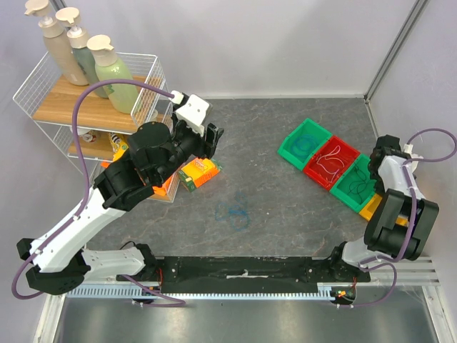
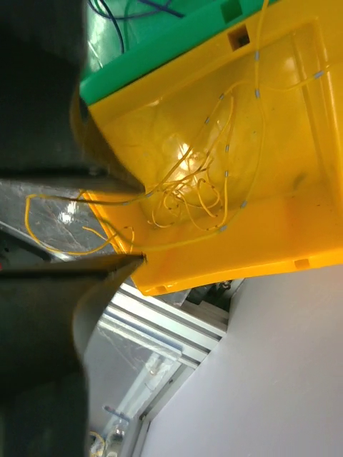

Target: Untangle the cables

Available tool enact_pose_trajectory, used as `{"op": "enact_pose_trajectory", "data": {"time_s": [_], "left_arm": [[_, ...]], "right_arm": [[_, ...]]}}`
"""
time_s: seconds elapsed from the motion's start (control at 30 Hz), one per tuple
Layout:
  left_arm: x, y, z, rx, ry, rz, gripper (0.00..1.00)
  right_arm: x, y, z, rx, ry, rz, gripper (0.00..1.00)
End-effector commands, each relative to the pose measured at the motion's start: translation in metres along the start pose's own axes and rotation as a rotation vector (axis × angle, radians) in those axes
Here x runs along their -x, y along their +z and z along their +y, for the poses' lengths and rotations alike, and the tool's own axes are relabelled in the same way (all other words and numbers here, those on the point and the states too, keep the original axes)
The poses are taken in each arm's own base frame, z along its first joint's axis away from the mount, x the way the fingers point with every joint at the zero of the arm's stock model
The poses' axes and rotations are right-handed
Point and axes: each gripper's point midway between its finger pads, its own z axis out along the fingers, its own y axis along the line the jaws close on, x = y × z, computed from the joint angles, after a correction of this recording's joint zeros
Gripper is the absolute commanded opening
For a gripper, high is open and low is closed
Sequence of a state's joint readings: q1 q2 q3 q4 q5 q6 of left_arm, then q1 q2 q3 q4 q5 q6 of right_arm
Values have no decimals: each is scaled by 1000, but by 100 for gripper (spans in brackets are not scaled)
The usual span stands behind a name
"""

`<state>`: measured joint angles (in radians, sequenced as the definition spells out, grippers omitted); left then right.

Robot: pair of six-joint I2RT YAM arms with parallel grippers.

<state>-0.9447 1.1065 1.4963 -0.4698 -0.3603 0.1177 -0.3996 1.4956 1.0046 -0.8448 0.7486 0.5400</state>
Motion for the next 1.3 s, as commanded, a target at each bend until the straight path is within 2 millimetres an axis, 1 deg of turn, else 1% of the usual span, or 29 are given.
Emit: {"op": "enact_pose_trajectory", "data": {"time_s": [0.0,0.07,0.1,0.17,0.2,0.23,0.27,0.33,0.43,0.5,0.57,0.63,0.7,0.83,0.93,1.03,1.17,1.27], "left_arm": [[8,1,-3,-15,-1,-27,63],[6,2,-4,-16,6,-23,63],[6,2,-3,-11,6,-23,63],[7,2,-3,-12,5,-26,63],[7,2,-3,-12,4,-25,63],[7,2,-4,-15,5,-25,63],[7,1,-4,-18,6,-27,63],[8,0,-5,-20,5,-29,63],[9,-2,-4,-19,8,-35,63],[10,-2,-3,-17,7,-36,63],[11,-3,-4,-22,2,-38,63],[12,-3,-4,-23,5,-40,63],[12,-5,-2,-16,3,-42,63],[13,-5,-3,-21,5,-44,63],[12,-5,-4,-24,5,-43,63],[11,-5,-2,-18,11,-42,63],[11,-6,-2,-18,12,-41,63],[10,-6,-2,-18,11,-39,63]], "right_arm": [[29,-22,-11,61,46,-104,53],[35,-33,-15,93,47,-127,66],[38,-37,-14,118,48,-134,72],[43,-43,-11,155,58,-140,80],[44,-45,-9,172,60,-138,82],[47,-47,-6,181,69,-135,86],[49,-47,-5,182,77,-133,86],[52,-45,-2,176,84,-127,92],[56,-41,12,209,73,-102,92],[56,-36,24,233,69,-88,91],[56,-31,28,219,65,-76,89],[57,-25,25,181,65,-80,83],[60,-22,21,150,78,-96,74],[62,-18,28,166,81,-101,66],[65,-16,29,157,78,-106,59],[65,-14,25,133,80,-107,55],[57,-11,20,120,84,-88,54],[52,-7,15,95,79,-87,50]]}}
